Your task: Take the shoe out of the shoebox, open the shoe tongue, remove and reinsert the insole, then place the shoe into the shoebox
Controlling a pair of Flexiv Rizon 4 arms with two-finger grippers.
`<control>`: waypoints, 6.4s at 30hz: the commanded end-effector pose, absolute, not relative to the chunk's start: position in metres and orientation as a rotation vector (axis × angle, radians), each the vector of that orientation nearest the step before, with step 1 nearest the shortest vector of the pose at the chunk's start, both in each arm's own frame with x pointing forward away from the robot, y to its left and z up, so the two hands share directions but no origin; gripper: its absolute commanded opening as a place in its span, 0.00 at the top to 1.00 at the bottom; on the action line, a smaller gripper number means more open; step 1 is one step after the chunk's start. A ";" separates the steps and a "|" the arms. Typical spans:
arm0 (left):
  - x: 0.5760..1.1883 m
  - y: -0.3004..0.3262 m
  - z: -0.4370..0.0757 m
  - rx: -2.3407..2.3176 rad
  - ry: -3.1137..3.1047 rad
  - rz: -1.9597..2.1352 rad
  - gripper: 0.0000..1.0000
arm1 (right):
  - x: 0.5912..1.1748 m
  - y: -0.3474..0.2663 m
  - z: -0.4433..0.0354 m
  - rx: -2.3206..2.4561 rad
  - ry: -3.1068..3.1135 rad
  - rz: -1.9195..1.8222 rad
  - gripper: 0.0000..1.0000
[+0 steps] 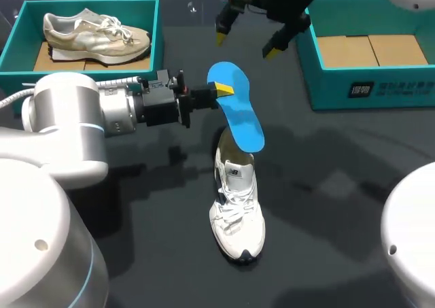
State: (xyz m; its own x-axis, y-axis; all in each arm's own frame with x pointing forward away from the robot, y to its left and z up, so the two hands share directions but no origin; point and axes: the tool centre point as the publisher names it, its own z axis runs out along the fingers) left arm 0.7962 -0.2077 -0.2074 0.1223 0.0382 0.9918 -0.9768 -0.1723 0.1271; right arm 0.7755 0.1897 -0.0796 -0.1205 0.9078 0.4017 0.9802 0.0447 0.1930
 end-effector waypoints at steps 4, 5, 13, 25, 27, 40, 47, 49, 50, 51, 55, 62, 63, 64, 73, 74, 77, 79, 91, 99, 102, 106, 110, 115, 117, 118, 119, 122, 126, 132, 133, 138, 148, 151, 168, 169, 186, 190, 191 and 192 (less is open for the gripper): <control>0.796 -0.209 -0.208 1.373 -1.007 1.255 1.00 | 0.780 0.211 -0.081 -2.143 -2.317 -0.318 0.00; 0.796 -0.209 -0.208 1.373 -1.007 1.255 1.00 | 0.779 0.212 -0.082 -2.147 -2.318 -0.313 0.00; 0.796 -0.209 -0.208 1.373 -1.007 1.255 1.00 | 0.777 0.216 -0.085 -2.163 -2.307 -0.317 0.00; 0.796 -0.209 -0.208 1.373 -1.007 1.255 1.00 | 0.781 0.218 -0.086 -2.139 -2.311 -0.325 0.00; 0.796 -0.209 -0.208 1.373 -1.007 1.255 1.00 | 0.782 0.217 -0.085 -2.135 -2.301 -0.336 0.00; 0.796 -0.209 -0.208 1.373 -1.007 1.255 1.00 | 0.793 0.196 -0.075 -2.100 -2.097 -0.522 0.00; 0.796 -0.209 -0.208 1.373 -1.007 1.255 1.00 | 0.797 0.184 -0.081 -2.003 -1.929 -0.642 0.00; 0.796 -0.209 -0.208 1.373 -1.007 1.255 1.00 | 0.798 0.180 -0.084 -1.970 -1.885 -0.659 0.00; 0.796 -0.209 -0.208 1.373 -1.007 1.255 1.00 | 0.799 0.178 -0.085 -1.953 -1.856 -0.686 0.00; 0.796 -0.209 -0.208 1.373 -1.007 1.255 1.00 | 0.800 0.176 -0.086 -1.932 -1.833 -0.708 0.00; 0.796 -0.209 -0.208 1.373 -1.007 1.255 1.00 | 0.800 0.168 -0.087 -1.844 -1.748 -0.810 0.00; 0.796 -0.209 -0.208 1.373 -1.007 1.255 1.00 | 0.802 0.160 -0.098 -1.722 -1.620 -0.905 0.00; 0.796 -0.209 -0.208 1.373 -1.007 1.255 1.00 | 0.802 0.160 -0.100 -1.704 -1.605 -0.914 0.00; 0.796 -0.209 -0.208 1.373 -1.007 1.255 1.00 | 0.802 0.159 -0.102 -1.690 -1.595 -0.922 0.00; 0.796 -0.209 -0.208 1.373 -1.007 1.255 1.00 | 0.799 0.158 -0.119 -1.584 -1.522 -1.000 0.00; 0.796 -0.209 -0.208 1.373 -1.007 1.255 1.00 | 0.799 0.157 -0.121 -1.570 -1.513 -1.008 0.00; 0.796 -0.209 -0.208 1.373 -1.007 1.255 1.00 | 0.797 0.156 -0.127 -1.532 -1.483 -1.034 0.00; 0.796 -0.209 -0.208 1.373 -1.007 1.255 1.00 | 0.796 0.156 -0.131 -1.517 -1.469 -1.044 0.00; 0.796 -0.209 -0.208 1.373 -1.007 1.255 1.00 | 0.793 0.152 -0.148 -1.460 -1.427 -1.098 0.00; 0.796 -0.209 -0.208 1.373 -1.007 1.255 1.00 | 0.791 0.149 -0.155 -1.442 -1.418 -1.117 0.00; 0.796 -0.209 -0.208 1.373 -1.007 1.255 1.00 | 0.790 0.148 -0.158 -1.436 -1.413 -1.125 0.00; 0.797 -0.207 -0.207 1.373 -1.005 1.252 1.00 | 0.789 0.146 -0.162 -1.430 -1.400 -1.133 0.00; 0.799 -0.201 -0.203 1.342 -1.050 1.288 1.00 | 0.788 0.146 -0.163 -1.411 -1.390 -1.142 0.00; 0.805 -0.193 -0.196 1.267 -1.164 1.399 1.00 | 0.789 0.145 -0.166 -1.383 -1.375 -1.151 0.00; 0.808 -0.189 -0.193 1.223 -1.230 1.458 1.00 | 0.791 0.145 -0.167 -1.364 -1.366 -1.157 0.00; 0.809 -0.187 -0.192 1.209 -1.252 1.483 1.00 | 0.791 0.145 -0.167 -1.364 -1.366 -1.157 0.00; 0.810 -0.186 -0.190 1.180 -1.287 1.511 1.00 | 0.791 0.145 -0.167 -1.364 -1.366 -1.157 0.00; 0.814 -0.182 -0.189 1.071 -1.427 1.690 1.00 | 0.791 0.145 -0.167 -1.364 -1.366 -1.157 0.00; 0.815 -0.182 -0.188 1.029 -1.459 1.774 1.00 | 0.791 0.145 -0.167 -1.364 -1.366 -1.157 0.00; 0.815 -0.182 -0.188 1.029 -1.459 1.774 1.00 | 0.791 0.145 -0.167 -1.364 -1.366 -1.157 0.00; 0.815 -0.182 -0.188 1.029 -1.459 1.774 1.00 | 0.791 0.145 -0.167 -1.364 -1.366 -1.157 0.00; 0.815 -0.182 -0.188 1.029 -1.459 1.774 1.00 | 0.791 0.145 -0.167 -1.364 -1.366 -1.157 0.00; 0.806 -0.176 -0.149 0.704 -1.669 2.006 1.00 | 0.791 0.145 -0.167 -1.364 -1.366 -1.157 0.00; 0.805 -0.174 -0.144 0.599 -1.776 2.088 1.00 | 0.791 0.145 -0.167 -1.364 -1.366 -1.157 0.00; 0.812 -0.146 -0.129 -0.147 -2.306 2.463 1.00 | 0.791 0.145 -0.167 -1.364 -1.366 -1.157 0.00; 0.812 -0.144 -0.129 -0.210 -2.325 2.461 1.00 | 0.791 0.145 -0.167 -1.364 -1.366 -1.157 0.00; 0.802 -0.139 -0.130 -0.769 -2.492 2.362 1.00 | 0.791 0.145 -0.167 -1.364 -1.366 -1.157 0.00; 0.800 -0.138 -0.127 -0.976 -2.494 2.350 1.00 | 0.791 0.145 -0.167 -1.364 -1.366 -1.157 0.00; 0.800 -0.138 -0.128 -1.023 -2.493 2.340 1.00 | 0.791 0.145 -0.167 -1.364 -1.366 -1.157 0.00; 0.800 -0.138 -0.128 -1.083 -2.496 2.344 1.00 | 0.791 0.145 -0.167 -1.364 -1.366 -1.157 0.00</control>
